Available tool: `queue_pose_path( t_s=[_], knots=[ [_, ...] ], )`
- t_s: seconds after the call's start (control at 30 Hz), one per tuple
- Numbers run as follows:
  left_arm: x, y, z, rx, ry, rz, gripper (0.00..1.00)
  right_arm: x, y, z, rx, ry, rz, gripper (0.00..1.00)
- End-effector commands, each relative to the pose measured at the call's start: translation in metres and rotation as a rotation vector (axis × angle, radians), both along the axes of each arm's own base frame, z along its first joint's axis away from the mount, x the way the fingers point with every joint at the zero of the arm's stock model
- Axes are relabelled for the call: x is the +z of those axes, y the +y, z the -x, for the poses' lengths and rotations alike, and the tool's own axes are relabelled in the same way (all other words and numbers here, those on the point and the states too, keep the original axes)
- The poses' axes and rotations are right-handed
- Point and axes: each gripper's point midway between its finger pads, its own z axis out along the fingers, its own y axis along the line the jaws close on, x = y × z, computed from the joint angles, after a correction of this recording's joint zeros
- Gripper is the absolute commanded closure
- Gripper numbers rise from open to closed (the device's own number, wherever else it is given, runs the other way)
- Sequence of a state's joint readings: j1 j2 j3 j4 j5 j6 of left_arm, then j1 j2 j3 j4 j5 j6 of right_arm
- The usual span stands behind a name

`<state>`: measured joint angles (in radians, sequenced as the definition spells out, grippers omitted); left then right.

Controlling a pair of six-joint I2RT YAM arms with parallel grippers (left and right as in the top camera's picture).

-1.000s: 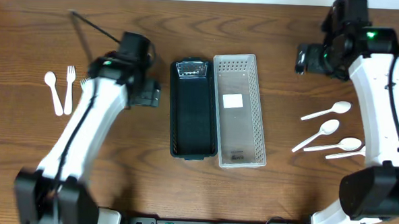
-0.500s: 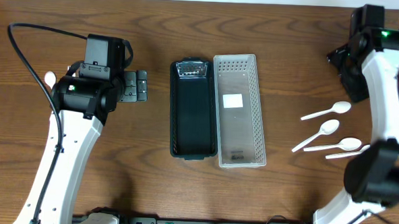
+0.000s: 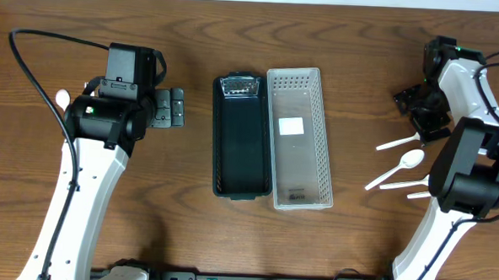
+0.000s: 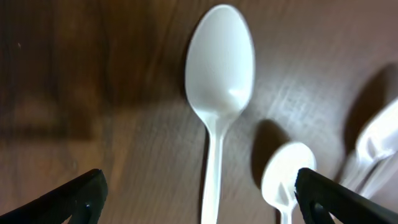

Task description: Pack container

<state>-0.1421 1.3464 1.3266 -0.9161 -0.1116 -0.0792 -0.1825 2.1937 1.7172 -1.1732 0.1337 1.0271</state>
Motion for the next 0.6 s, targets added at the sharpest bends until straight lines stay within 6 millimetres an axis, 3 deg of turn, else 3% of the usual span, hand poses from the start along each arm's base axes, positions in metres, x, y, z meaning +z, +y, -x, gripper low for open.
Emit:
queue_pose_path(
  t_s=[0.0, 0.57],
  knots=[
    [0.006, 0.001, -0.002, 0.015, -0.016, 0.008, 0.02, -0.015, 0.001, 0.002, 0.043, 0.03, -0.047, 0.01],
    [0.006, 0.001, -0.002, 0.015, -0.016, 0.008, 0.02, -0.063, 0.011, 0.009, 0.109, 0.111, -0.128, 0.03]
  ],
)
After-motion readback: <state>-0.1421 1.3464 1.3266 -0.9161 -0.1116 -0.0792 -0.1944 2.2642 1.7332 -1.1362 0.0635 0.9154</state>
